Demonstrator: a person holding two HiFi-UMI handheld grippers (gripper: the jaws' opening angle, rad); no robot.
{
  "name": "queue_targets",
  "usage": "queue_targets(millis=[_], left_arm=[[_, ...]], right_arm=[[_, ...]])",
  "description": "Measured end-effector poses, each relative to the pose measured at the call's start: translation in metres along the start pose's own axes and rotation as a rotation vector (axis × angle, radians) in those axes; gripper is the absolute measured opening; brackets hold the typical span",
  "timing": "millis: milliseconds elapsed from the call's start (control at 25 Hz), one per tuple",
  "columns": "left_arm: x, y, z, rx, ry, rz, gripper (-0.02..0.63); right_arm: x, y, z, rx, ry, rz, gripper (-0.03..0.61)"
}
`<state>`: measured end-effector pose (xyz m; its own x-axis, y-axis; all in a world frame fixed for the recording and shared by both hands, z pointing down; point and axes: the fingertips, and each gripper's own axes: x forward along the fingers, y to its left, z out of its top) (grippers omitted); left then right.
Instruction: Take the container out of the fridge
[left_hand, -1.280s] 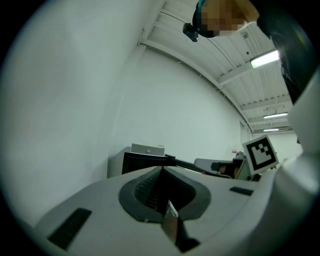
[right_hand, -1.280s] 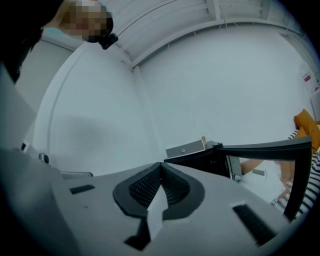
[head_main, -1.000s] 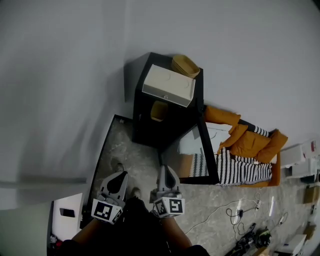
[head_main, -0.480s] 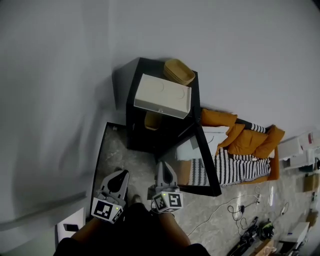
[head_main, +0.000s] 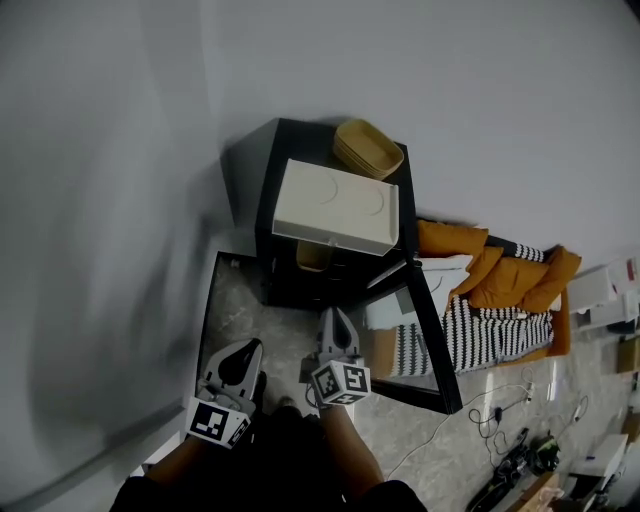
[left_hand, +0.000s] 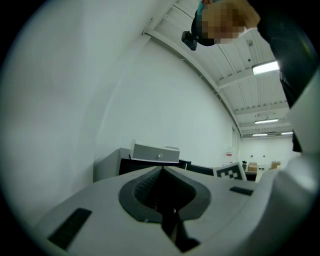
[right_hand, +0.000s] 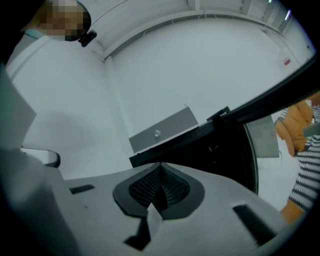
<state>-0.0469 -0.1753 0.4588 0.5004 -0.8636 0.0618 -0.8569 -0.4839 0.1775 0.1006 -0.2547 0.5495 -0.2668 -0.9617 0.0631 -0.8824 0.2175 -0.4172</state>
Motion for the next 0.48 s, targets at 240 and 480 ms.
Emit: queue_targets(millis=[240,480], left_arm=[[0.015,0.018,-0.018,-0.011,-0.007,0.001,0.005],[0.032,0.028,-0.036,-0.022,-0.017,-0.004,0.005]], right_arm=[[0.036,-0.033,-0.039,0.083,0.022,-0.043,0.002],[0.066,-0.07,-0.09,0.244,0.054,-0.076,0.057]])
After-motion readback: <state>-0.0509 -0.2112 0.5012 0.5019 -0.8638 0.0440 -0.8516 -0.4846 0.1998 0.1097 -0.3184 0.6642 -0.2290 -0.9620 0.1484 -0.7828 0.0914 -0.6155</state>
